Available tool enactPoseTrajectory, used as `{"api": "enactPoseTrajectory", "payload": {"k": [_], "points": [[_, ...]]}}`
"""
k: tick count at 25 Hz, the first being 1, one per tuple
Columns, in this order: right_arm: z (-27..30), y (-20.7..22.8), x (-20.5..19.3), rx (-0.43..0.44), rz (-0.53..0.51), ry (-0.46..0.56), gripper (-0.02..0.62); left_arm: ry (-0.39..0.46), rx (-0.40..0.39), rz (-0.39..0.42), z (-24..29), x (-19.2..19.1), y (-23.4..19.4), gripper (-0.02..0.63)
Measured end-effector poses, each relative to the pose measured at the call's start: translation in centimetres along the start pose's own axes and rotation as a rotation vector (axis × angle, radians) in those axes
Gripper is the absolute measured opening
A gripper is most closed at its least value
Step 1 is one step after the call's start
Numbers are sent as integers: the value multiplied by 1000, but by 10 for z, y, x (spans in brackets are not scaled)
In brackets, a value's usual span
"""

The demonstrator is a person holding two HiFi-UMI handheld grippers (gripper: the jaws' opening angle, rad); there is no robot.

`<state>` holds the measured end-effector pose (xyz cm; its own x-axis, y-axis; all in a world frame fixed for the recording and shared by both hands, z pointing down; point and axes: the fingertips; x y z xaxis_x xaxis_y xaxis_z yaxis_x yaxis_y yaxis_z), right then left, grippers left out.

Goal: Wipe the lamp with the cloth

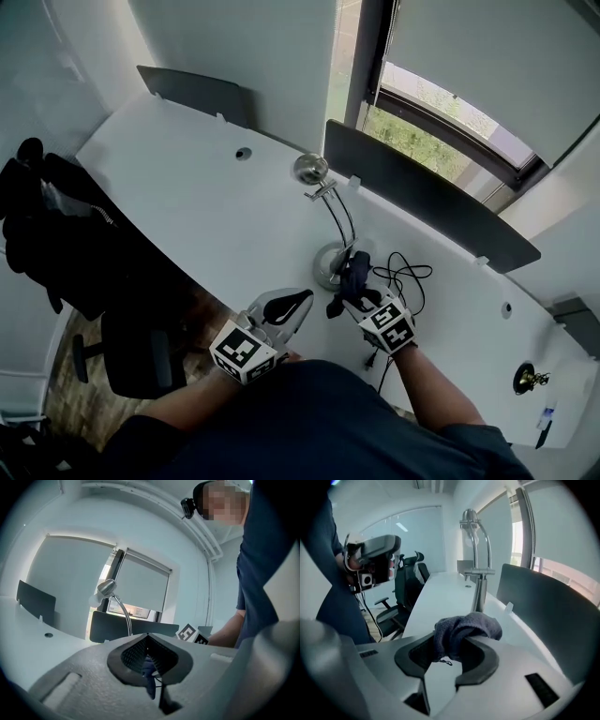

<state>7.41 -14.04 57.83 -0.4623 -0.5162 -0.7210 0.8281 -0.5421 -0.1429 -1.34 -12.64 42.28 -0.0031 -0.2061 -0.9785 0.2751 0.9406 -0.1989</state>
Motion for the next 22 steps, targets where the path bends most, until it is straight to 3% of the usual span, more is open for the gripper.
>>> {"api": "enactPoseTrajectory", "payload": {"k": [14,22], "points": [[-97,-26,86,16,291,309,137,15,-61,37,0,13,11,6],[-120,-34,125,7,320,474,137,7,-67,54,-4,13,14,6]]}}
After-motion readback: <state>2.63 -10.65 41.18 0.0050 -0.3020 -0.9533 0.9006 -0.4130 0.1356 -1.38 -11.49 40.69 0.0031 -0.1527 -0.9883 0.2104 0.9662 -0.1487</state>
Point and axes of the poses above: the fingertips, and each gripper's own axes: z forward along the fingers, y to its right, x out of its top, and after that the axes turned 15 degrees about -x, right-handed
